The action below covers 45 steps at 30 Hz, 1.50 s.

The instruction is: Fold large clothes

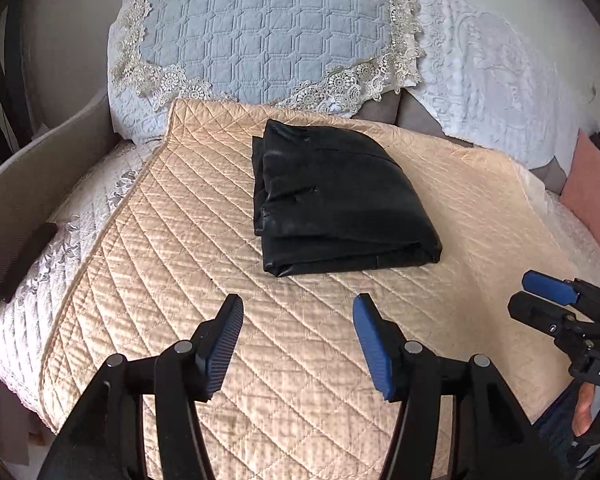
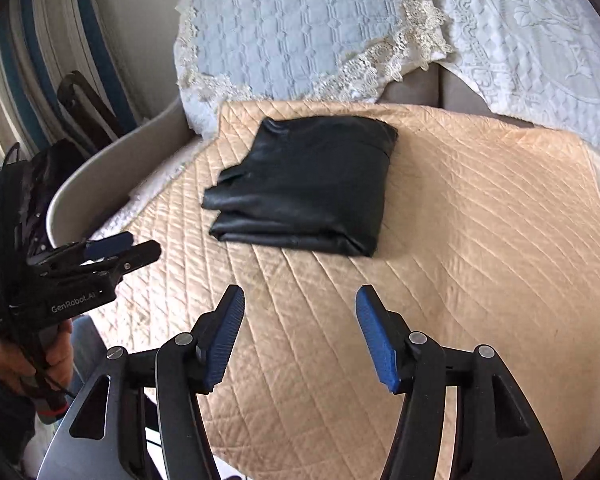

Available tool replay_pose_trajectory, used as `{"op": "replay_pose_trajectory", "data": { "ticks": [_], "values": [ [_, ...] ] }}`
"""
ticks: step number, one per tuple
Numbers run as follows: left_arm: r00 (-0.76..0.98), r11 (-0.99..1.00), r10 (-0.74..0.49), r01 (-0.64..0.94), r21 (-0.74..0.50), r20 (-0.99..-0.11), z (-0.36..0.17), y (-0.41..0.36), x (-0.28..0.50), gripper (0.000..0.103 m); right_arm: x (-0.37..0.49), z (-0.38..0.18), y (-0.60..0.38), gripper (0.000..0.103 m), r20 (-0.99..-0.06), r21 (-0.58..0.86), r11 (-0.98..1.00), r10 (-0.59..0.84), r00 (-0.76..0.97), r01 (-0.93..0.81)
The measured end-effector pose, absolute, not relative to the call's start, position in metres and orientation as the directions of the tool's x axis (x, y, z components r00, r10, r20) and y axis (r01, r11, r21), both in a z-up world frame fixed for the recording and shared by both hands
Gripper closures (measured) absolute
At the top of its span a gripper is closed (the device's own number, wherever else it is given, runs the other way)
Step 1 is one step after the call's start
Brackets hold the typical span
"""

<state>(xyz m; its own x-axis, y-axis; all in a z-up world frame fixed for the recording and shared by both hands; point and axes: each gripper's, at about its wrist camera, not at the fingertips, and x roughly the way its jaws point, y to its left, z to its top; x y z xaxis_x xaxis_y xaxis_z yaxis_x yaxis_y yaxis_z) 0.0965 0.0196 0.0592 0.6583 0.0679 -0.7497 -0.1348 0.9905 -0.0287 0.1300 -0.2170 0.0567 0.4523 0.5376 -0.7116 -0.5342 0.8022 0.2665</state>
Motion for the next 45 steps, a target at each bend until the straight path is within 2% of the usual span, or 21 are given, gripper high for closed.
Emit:
{"op": "replay_pose_trajectory", "data": {
  "ticks": [5,16,45],
  "values": [
    [0.639,0.988,0.104,-0.153,0.007,-0.762,0.046,0.019,0.100,0.043,0.132,0.047,-0.213,0.044,-0.733,0.233,0.816,0.505,0.456,-0.529],
    [0.615,0.982,0.118,-0.187,0.001,-0.780,0.029,0.028,0.103,0.043,0.132,0.040,-0.204,0.044,-0.742,0.230,0.816,0.499,0.447,-0.530],
    [0.608,0.981,0.137,-0.194,0.021,-0.782,0.034,0.026,0.099,0.043,0.130,0.040,-0.196,0.044,-0.747,0.230,0.812,0.501,0.438,-0.536]
  ]
}}
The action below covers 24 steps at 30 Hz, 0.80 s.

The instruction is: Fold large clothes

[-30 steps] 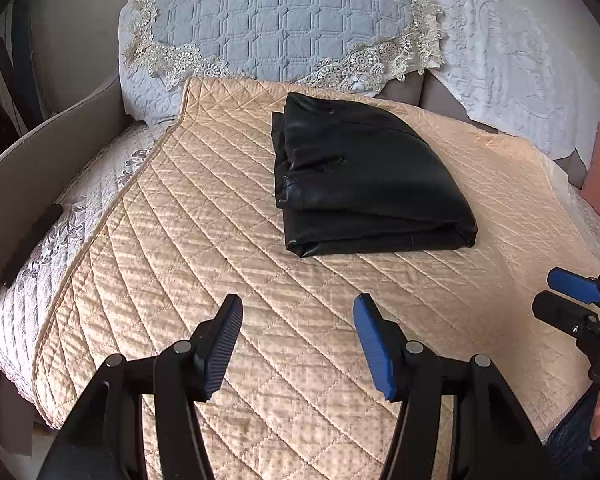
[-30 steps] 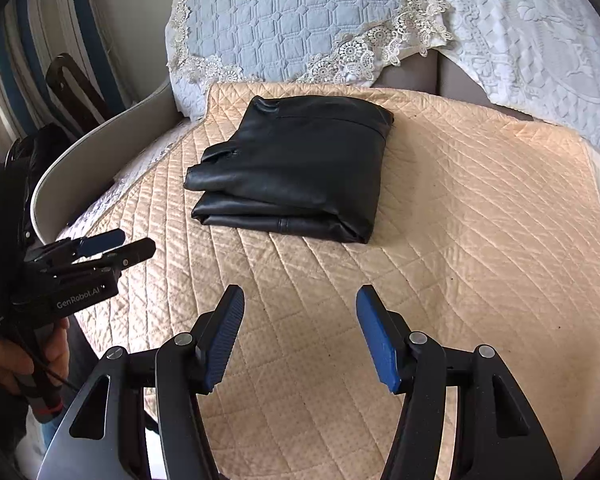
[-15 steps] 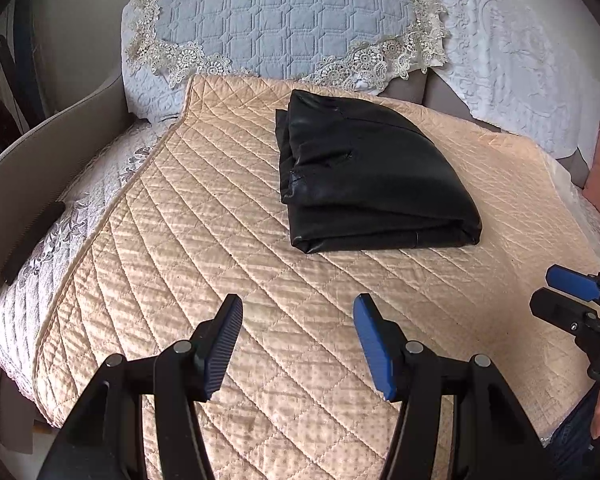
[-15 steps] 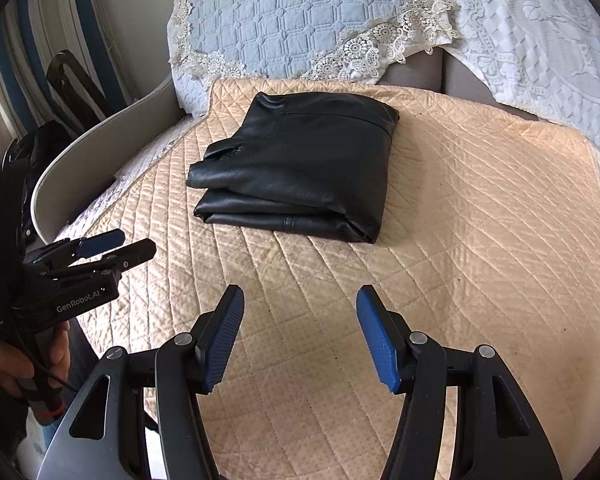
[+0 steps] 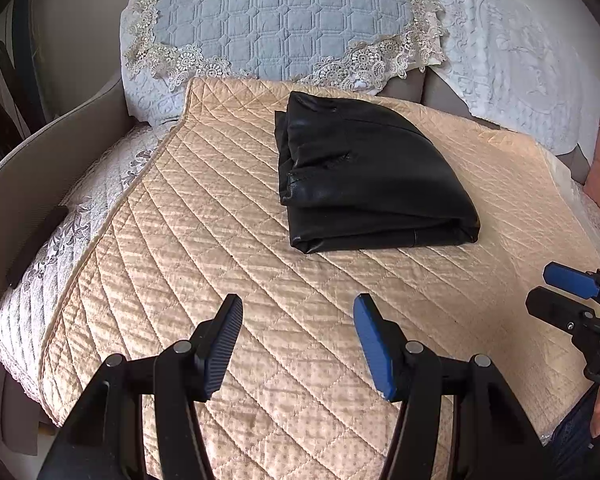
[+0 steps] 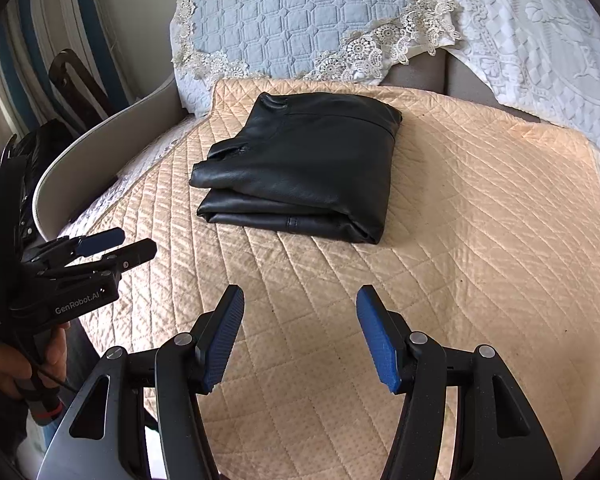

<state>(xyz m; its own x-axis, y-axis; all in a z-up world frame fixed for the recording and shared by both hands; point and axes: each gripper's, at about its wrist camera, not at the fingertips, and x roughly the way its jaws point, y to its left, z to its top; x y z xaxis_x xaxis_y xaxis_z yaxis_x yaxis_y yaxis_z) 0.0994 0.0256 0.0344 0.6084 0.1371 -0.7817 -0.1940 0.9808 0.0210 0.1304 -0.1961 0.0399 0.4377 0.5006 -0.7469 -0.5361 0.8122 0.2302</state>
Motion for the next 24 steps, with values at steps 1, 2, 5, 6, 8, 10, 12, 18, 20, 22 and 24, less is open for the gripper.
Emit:
{"op": "replay_pose_trajectory", "data": {
  "ticks": [1,2,5,6,8,10,12,18,20,22,24],
  "values": [
    [0.606,0.981,0.136,-0.194,0.020,-0.784,0.0345,0.0258,0.0994,0.043,0.1304,0.0401,-0.1958,0.044,-0.747,0.230,0.812,0.500,0.438,-0.536],
    [0.604,0.981,0.135,-0.194,0.019,-0.785,0.0346,0.0256,0.0996,0.043,0.1304,0.0400,-0.1958,0.044,-0.747,0.231,0.813,0.500,0.437,-0.535],
    [0.604,0.982,0.130,-0.189,0.017,-0.786,0.0351,0.0250,0.0994,0.043,0.1296,0.0406,-0.1951,0.044,-0.747,0.229,0.813,0.500,0.438,-0.536],
    [0.602,0.982,0.128,-0.187,0.016,-0.788,0.0348,0.0246,0.0993,0.043,0.1295,0.0408,-0.1947,0.044,-0.748,0.228,0.813,0.498,0.439,-0.535],
    [0.598,0.982,0.129,-0.186,0.020,-0.791,0.0341,0.0233,0.0993,0.043,0.1295,0.0411,-0.1953,0.044,-0.747,0.230,0.814,0.499,0.439,-0.534],
    [0.595,0.983,0.128,-0.183,0.022,-0.793,0.0336,0.0225,0.0991,0.043,0.1293,0.0413,-0.1957,0.044,-0.747,0.231,0.814,0.500,0.439,-0.533],
    [0.594,0.983,0.127,-0.182,0.021,-0.794,0.0332,0.0219,0.0989,0.043,0.1294,0.0413,-0.1959,0.044,-0.746,0.232,0.814,0.500,0.439,-0.533],
    [0.594,0.983,0.134,-0.181,0.030,-0.793,0.0331,0.0204,0.0980,0.043,0.1290,0.0419,-0.1961,0.044,-0.745,0.234,0.814,0.502,0.439,-0.532],
    [0.593,0.983,0.132,-0.184,0.027,-0.794,0.0329,0.0210,0.0979,0.043,0.1289,0.0418,-0.1967,0.044,-0.744,0.237,0.813,0.504,0.439,-0.532],
    [0.592,0.981,0.135,-0.190,0.025,-0.794,0.0330,0.0220,0.0976,0.042,0.1285,0.0418,-0.1967,0.044,-0.745,0.236,0.813,0.503,0.438,-0.532],
    [0.593,0.981,0.134,-0.190,0.024,-0.794,0.0334,0.0217,0.0967,0.041,0.1285,0.0416,-0.1972,0.044,-0.745,0.236,0.812,0.504,0.437,-0.534]
  ]
}}
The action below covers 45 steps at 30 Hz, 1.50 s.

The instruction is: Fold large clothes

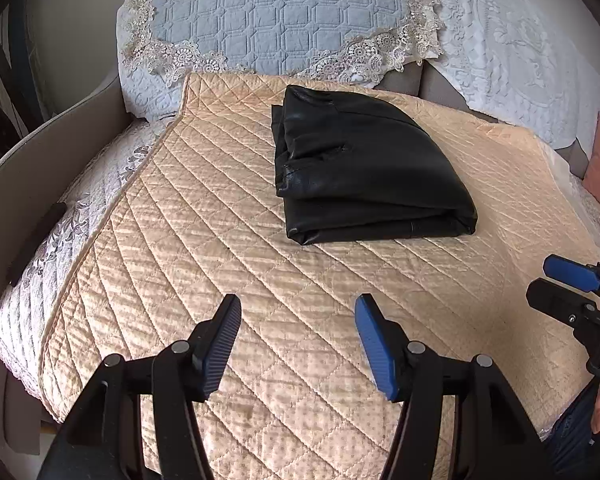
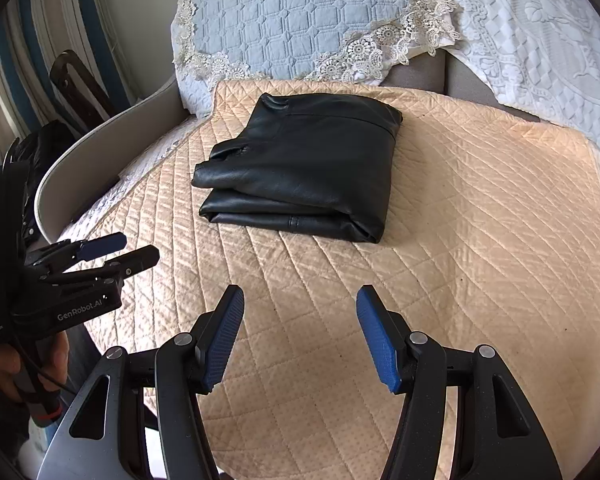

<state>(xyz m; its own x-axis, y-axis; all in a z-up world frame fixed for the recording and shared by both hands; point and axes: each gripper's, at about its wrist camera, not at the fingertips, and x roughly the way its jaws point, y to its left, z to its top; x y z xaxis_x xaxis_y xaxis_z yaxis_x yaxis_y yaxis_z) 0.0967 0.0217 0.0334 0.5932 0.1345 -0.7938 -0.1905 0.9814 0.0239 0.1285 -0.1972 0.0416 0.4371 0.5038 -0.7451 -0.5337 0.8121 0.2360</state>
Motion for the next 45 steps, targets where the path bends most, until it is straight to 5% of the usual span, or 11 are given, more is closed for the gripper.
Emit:
{"op": "replay_pose_trajectory", "data": {
  "ticks": [45],
  "values": [
    [0.579,0.974,0.155,-0.224,0.027,-0.800,0.0321,0.0190,0.0968,0.039,0.1277,0.0474,-0.1957,0.044,-0.738,0.220,0.798,0.512,0.440,-0.561]
  ]
}}
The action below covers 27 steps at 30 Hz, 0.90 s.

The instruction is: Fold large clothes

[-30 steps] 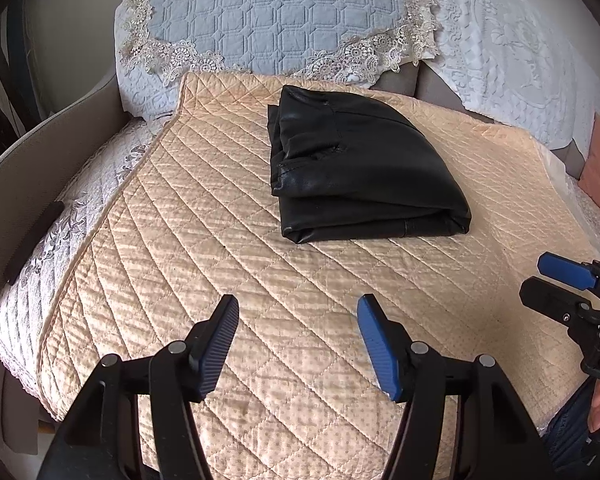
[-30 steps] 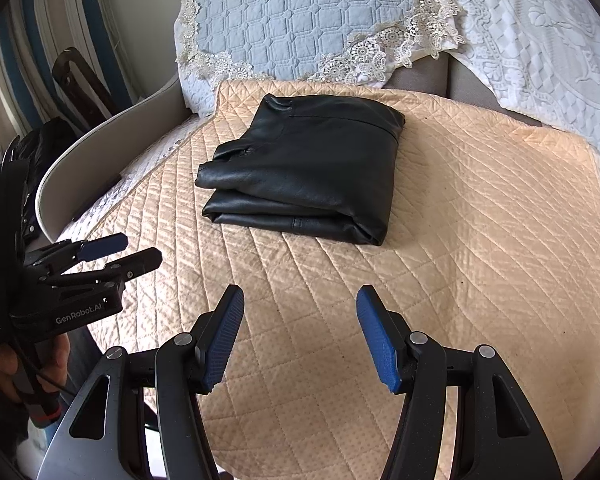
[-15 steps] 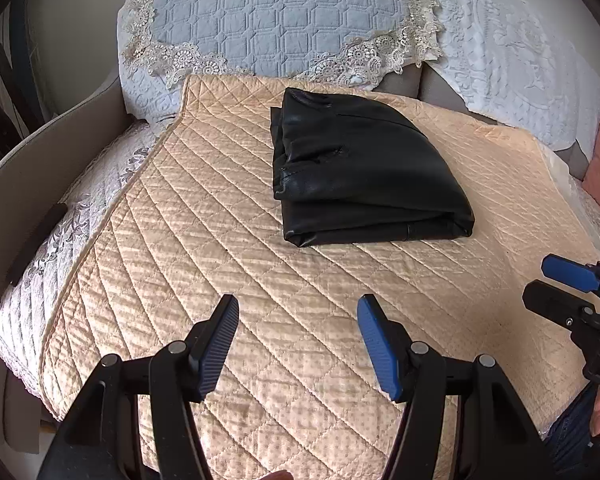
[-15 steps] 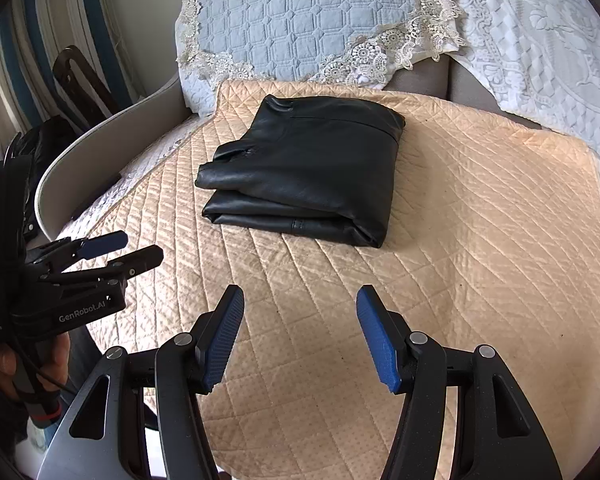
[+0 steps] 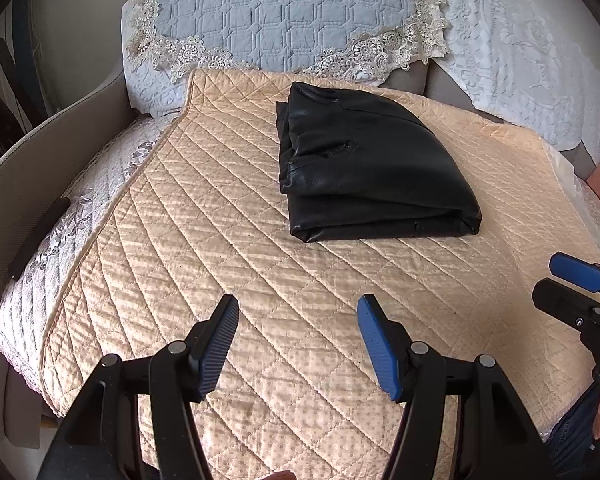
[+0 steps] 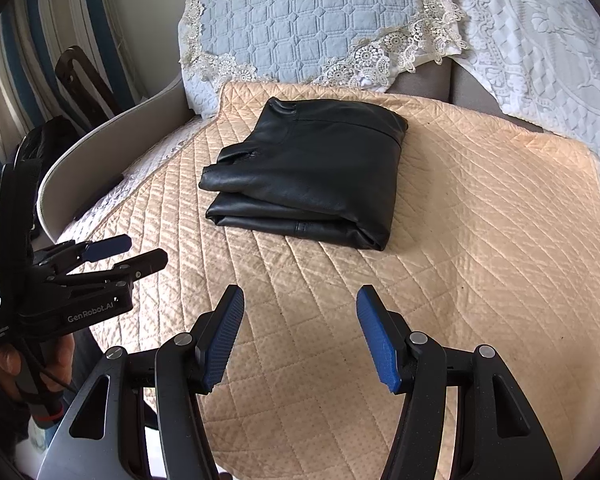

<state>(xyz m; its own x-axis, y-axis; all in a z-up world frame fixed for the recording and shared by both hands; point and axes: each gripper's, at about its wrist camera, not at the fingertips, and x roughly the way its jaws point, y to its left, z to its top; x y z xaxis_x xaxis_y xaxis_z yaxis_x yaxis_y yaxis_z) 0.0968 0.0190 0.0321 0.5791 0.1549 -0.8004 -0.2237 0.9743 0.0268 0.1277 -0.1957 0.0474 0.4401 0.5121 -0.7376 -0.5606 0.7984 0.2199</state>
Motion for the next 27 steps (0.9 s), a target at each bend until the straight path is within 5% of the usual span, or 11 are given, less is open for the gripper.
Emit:
{"op": "replay_pose_trajectory", "data": {
  "ticks": [27],
  "values": [
    [0.561,0.973,0.159,-0.229,0.033,-0.812,0.0254,0.0192,0.0972,0.039,0.1279,0.0468,-0.1977,0.044,-0.739,0.220,0.798,0.511,0.438,-0.560]
  ]
}}
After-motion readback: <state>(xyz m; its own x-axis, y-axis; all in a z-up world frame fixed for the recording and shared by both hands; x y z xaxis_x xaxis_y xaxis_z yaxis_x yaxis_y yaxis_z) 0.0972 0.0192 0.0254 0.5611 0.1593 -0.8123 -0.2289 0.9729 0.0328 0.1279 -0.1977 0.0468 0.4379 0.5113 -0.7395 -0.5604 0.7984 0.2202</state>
